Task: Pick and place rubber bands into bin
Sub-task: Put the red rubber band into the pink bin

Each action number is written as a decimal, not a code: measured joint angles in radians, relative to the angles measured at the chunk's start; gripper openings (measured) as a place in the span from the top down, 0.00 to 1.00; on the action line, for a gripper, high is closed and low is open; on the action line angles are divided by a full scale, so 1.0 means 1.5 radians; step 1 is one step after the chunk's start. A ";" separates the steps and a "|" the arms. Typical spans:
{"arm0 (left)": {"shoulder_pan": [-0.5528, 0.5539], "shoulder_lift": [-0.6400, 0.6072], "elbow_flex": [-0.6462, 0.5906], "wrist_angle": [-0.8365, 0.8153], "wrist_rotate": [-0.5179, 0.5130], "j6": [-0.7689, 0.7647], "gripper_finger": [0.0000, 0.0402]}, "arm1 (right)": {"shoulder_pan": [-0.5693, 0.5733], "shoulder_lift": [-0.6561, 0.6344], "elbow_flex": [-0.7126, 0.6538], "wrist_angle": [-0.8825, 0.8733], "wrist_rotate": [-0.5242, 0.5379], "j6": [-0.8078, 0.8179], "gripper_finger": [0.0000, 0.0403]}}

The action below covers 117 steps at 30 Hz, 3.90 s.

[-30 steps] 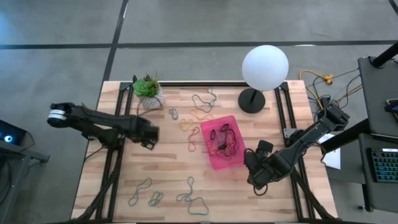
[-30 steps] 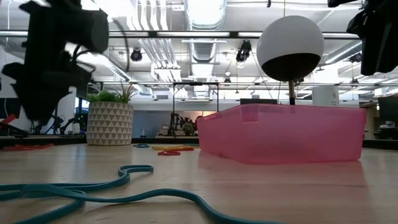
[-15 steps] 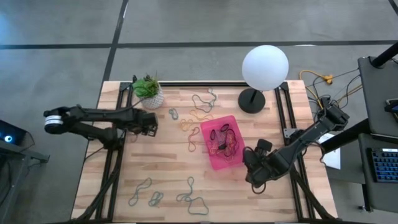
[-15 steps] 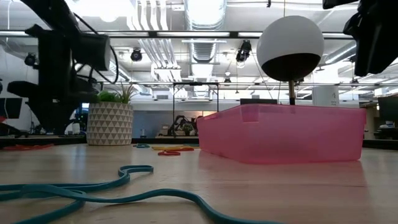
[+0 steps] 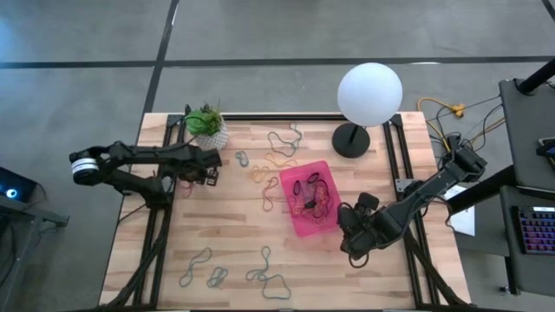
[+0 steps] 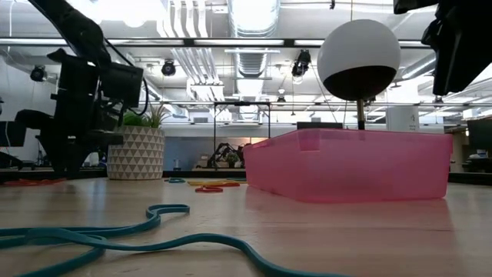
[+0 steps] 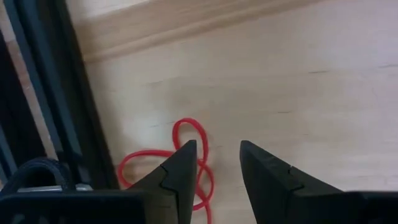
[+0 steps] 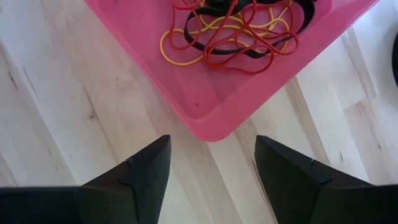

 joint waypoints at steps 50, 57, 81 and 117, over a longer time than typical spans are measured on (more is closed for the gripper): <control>-0.006 -0.059 0.048 -0.033 -0.015 0.123 0.99 | -0.005 0.000 0.000 0.011 -0.001 -0.013 0.46; -0.006 0.003 0.047 -0.053 -0.015 0.075 0.81 | -0.005 0.000 0.000 0.012 0.000 -0.013 0.46; -0.006 0.142 0.045 -0.033 -0.052 0.130 0.93 | -0.005 0.000 0.000 0.013 -0.003 0.000 0.46; -0.169 -0.089 0.285 0.513 0.100 0.178 1.00 | -0.005 0.000 -0.019 0.018 0.000 0.002 0.46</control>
